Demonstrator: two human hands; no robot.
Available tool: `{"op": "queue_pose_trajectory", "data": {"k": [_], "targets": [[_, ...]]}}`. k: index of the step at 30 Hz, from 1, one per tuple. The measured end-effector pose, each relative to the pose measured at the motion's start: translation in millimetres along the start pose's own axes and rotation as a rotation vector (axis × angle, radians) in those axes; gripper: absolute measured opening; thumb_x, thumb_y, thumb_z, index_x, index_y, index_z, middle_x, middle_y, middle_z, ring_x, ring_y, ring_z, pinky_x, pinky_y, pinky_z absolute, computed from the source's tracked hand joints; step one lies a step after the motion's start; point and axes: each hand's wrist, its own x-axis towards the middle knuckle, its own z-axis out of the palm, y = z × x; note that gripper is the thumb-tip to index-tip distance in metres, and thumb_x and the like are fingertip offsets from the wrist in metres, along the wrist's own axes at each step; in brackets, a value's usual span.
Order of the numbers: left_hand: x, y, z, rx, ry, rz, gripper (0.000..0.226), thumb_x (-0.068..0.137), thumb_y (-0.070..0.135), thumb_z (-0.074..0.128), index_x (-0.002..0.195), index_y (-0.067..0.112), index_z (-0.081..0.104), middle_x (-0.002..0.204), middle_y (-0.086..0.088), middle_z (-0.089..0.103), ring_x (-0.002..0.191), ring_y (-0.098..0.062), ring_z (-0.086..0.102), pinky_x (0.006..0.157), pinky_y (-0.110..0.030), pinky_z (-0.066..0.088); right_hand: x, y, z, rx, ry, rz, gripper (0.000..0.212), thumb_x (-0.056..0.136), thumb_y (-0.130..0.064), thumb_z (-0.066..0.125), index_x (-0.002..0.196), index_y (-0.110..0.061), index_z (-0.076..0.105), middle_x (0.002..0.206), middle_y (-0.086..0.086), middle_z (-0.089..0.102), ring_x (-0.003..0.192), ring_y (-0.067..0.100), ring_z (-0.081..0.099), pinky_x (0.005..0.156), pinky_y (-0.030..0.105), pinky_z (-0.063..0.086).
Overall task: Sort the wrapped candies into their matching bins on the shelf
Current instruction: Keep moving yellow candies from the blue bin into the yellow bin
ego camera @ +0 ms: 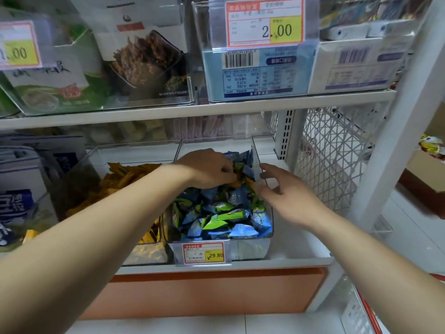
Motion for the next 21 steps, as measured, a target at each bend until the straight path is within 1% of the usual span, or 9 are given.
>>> {"op": "queue_pose_trajectory", "data": {"k": [3, 5, 7, 10, 13, 15, 17, 19, 21], "targets": [[17.6, 20.1, 13.2, 0.152, 0.093, -0.002, 0.039, 0.099, 0.058, 0.038, 0.097, 0.031, 0.066, 0.088, 0.006, 0.063, 0.08, -0.016, 0.058, 0.066, -0.032, 0.045, 1.6, 0.5, 1.1, -0.002, -0.002, -0.014, 0.048, 0.093, -0.043, 0.052, 0.14, -0.047, 0.04, 0.127, -0.019, 0.057, 0.08, -0.008, 0.059, 0.068, 0.007, 0.037], [26.2, 23.8, 18.3, 0.162, 0.069, -0.033, 0.043, 0.095, 0.062, 0.045, 0.093, 0.028, 0.071, 0.083, 0.006, 0.065, 0.074, -0.014, 0.059, 0.061, -0.029, 0.043, 1.9, 3.1, 1.8, -0.005, -0.008, -0.013, 0.051, 0.093, -0.043, 0.051, 0.143, -0.043, 0.038, 0.133, -0.015, 0.057, 0.09, -0.001, 0.062, 0.072, 0.015, 0.04], [29.5, 19.3, 18.1, 0.121, 0.002, -0.046, 0.039, 0.092, 0.06, 0.054, 0.097, 0.027, 0.073, 0.092, 0.005, 0.069, 0.081, -0.015, 0.062, 0.064, -0.028, 0.044, 2.4, 5.9, 1.1, -0.004, -0.016, -0.005, 0.055, 0.093, -0.045, 0.05, 0.146, -0.039, 0.036, 0.137, -0.012, 0.056, 0.104, 0.011, 0.06, 0.079, 0.023, 0.039], [26.6, 12.3, 13.3, 0.055, -0.132, -0.023, 0.029, 0.093, 0.046, 0.06, 0.117, 0.032, 0.068, 0.112, 0.007, 0.067, 0.097, -0.018, 0.061, 0.08, -0.032, 0.048, 3.1, 7.0, 0.0, -0.011, -0.022, -0.022, 0.054, 0.093, -0.045, 0.051, 0.145, -0.04, 0.037, 0.134, -0.013, 0.057, 0.095, 0.005, 0.057, 0.075, 0.018, 0.038], [19.9, 11.7, 9.0, -0.015, -0.189, -0.026, 0.026, 0.092, 0.037, 0.061, 0.117, 0.032, 0.069, 0.108, 0.013, 0.067, 0.095, -0.015, 0.061, 0.08, -0.031, 0.049, 2.9, 5.0, -1.1, -0.016, -0.019, -0.019, 0.053, 0.093, -0.047, 0.052, 0.144, -0.041, 0.039, 0.132, -0.013, 0.058, 0.087, -0.001, 0.056, 0.072, 0.015, 0.038], [16.8, 11.0, 7.5, -0.064, -0.177, -0.041, 0.02, 0.091, 0.034, 0.065, 0.109, 0.029, 0.071, 0.104, 0.012, 0.068, 0.093, -0.015, 0.062, 0.08, -0.031, 0.051, 2.7, 4.3, -2.1, -0.025, -0.018, -0.011, 0.053, 0.093, -0.048, 0.052, 0.144, -0.041, 0.039, 0.132, -0.012, 0.058, 0.093, 0.004, 0.055, 0.074, 0.019, 0.037], [12.4, 8.5, 6.8, -0.107, -0.137, -0.047, 0.018, 0.087, 0.029, 0.07, 0.104, 0.028, 0.068, 0.103, 0.01, 0.065, 0.093, -0.015, 0.06, 0.078, -0.031, 0.051, 2.7, 4.0, -2.6, -0.023, -0.019, -0.014, 0.052, 0.092, -0.048, 0.052, 0.143, -0.041, 0.04, 0.131, -0.013, 0.058, 0.094, 0.005, 0.053, 0.072, 0.012, 0.035], [7.0, 4.8, 7.3, -0.162, -0.08, -0.043, 0.019, 0.085, 0.033, 0.074, 0.102, 0.031, 0.064, 0.099, 0.015, 0.061, 0.091, -0.011, 0.057, 0.073, -0.024, 0.046, 2.7, 3.3, -2.3, -0.019, -0.025, -0.015, 0.052, 0.092, -0.049, 0.054, 0.142, -0.042, 0.041, 0.13, -0.014, 0.058, 0.092, 0.003, 0.053, 0.07, 0.008, 0.033], [0.6, 2.9, 7.5, -0.292, 0.011, -0.073, 0.021, 0.083, 0.035, 0.077, 0.1, 0.031, 0.064, 0.098, 0.017, 0.061, 0.092, -0.009, 0.057, 0.075, -0.024, 0.046, 1.9, -0.1, -3.3, -0.012, -0.027, 0.002, 0.055, 0.091, -0.051, 0.055, 0.143, -0.038, 0.042, 0.134, -0.01, 0.056, 0.101, 0.008, 0.056, 0.077, 0.016, 0.041]]}}
